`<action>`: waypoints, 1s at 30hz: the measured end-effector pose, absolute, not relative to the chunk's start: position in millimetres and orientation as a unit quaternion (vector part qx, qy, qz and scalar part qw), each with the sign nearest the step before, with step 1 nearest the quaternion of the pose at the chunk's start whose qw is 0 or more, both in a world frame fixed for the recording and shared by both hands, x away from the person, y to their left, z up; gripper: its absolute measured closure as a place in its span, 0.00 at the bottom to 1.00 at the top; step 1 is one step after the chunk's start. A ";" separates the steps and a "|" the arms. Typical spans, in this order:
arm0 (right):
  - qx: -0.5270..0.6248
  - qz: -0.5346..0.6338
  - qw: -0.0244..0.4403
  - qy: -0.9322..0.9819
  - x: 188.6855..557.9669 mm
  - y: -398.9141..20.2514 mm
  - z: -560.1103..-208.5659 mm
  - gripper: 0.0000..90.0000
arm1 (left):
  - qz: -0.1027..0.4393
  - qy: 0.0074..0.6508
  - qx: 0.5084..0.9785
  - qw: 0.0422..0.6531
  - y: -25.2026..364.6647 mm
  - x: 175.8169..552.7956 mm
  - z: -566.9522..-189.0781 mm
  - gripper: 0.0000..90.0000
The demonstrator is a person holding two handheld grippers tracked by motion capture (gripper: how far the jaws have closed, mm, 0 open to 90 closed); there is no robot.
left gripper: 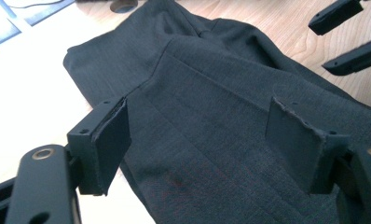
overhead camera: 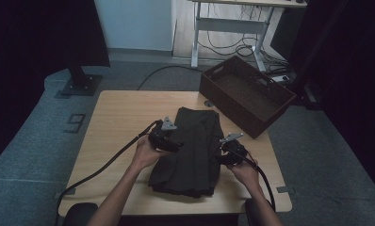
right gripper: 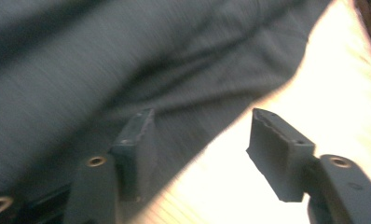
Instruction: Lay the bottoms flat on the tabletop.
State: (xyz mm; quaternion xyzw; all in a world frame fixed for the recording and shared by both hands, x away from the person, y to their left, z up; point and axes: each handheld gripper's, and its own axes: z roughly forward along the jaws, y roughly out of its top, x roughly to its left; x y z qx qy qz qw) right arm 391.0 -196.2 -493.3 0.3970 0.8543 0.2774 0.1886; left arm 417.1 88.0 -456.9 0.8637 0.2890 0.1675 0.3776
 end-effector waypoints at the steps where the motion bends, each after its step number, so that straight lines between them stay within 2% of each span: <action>1: 0.394 0.285 0.182 0.854 392.0 -193.3 -491.3 0.50 | 0.166 0.288 0.865 0.375 87.1 416.8 -458.2 0.24; 9: 0.389 0.327 0.114 0.853 405.7 -170.3 -494.6 0.55 | 0.161 0.282 0.871 0.370 82.8 414.5 -464.4 0.26; 14: 0.368 0.319 0.089 0.869 410.5 -154.8 -505.1 0.74 | 0.153 0.278 0.872 0.374 80.6 414.5 -467.6 0.27; 18: 0.350 0.312 0.096 0.878 408.0 -145.8 -509.9 0.80 | 0.144 0.270 0.875 0.376 76.0 412.0 -473.2 0.27; 19: 0.348 0.311 0.099 0.879 407.2 -145.4 -509.7 0.79 | 0.141 0.268 0.876 0.376 74.3 411.1 -475.4 0.27; 24: 0.354 0.318 0.126 0.870 405.9 -156.3 -495.8 0.60 | 0.124 0.260 0.882 0.373 65.8 408.5 -488.7 0.27; 30: 0.395 0.274 0.198 0.855 414.6 -175.9 -491.3 0.45 | 0.107 0.252 0.891 0.361 58.3 407.8 -504.0 0.29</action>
